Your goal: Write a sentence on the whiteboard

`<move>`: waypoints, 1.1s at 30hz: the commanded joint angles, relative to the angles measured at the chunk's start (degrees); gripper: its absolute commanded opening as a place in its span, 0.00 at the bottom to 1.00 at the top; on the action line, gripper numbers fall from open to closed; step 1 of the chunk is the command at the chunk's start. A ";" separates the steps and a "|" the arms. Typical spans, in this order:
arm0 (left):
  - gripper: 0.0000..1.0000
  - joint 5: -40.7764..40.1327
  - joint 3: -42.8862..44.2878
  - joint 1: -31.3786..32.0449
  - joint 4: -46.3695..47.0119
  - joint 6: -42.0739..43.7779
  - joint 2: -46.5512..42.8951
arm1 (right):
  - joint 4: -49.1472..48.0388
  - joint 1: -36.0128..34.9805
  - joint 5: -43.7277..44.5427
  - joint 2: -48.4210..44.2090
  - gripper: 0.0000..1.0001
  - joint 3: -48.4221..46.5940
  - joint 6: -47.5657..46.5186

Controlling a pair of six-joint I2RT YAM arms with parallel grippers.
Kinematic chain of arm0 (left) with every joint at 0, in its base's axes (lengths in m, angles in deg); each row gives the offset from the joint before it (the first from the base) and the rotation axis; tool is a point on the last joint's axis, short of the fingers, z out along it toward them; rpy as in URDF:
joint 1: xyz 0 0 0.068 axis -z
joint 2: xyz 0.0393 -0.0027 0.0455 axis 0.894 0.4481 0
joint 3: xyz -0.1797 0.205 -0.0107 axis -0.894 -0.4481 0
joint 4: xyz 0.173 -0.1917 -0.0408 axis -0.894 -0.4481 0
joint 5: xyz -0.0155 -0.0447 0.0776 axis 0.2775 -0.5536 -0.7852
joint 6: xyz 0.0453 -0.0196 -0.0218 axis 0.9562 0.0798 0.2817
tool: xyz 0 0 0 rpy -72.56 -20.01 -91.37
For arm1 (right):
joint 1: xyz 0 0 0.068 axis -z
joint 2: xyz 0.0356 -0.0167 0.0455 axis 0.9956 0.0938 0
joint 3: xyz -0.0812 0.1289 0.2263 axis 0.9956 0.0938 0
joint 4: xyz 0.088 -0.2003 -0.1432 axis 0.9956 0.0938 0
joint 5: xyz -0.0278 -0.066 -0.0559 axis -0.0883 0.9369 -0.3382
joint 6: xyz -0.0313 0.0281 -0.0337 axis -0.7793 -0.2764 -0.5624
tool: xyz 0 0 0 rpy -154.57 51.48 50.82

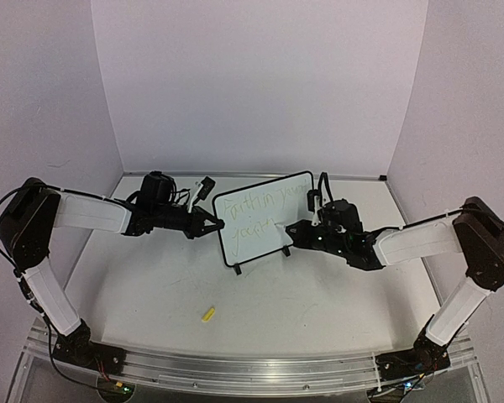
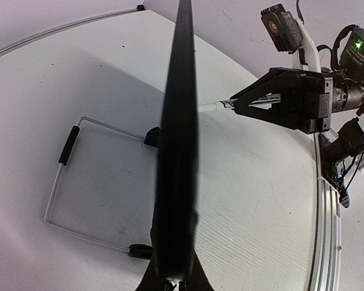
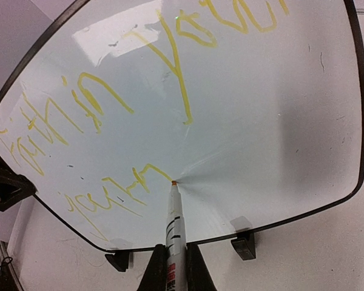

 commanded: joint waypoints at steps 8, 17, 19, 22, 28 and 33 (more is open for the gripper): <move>0.00 0.95 2.17 0.91 -1.51 1.00 0.24 | -1.95 0.38 0.48 -0.29 0.00 0.81 0.19; 0.00 1.12 2.85 0.90 -3.22 1.63 0.24 | -1.71 1.38 -9.55 -6.83 0.00 3.57 -5.54; 0.00 1.05 2.88 0.87 -3.32 1.78 0.16 | -1.69 2.68 -12.28 -7.53 0.00 4.35 -5.68; 0.00 0.96 2.98 0.96 -3.41 1.87 -0.10 | -1.69 4.58 -15.27 -7.68 0.00 4.55 -5.97; 0.00 0.59 2.98 0.92 -3.66 1.96 -0.19 | -1.69 6.48 -17.00 -5.64 0.00 3.30 -6.00; 0.00 0.76 3.08 0.93 -3.67 1.87 -0.04 | -1.72 6.51 -16.40 -3.63 0.00 1.77 -5.90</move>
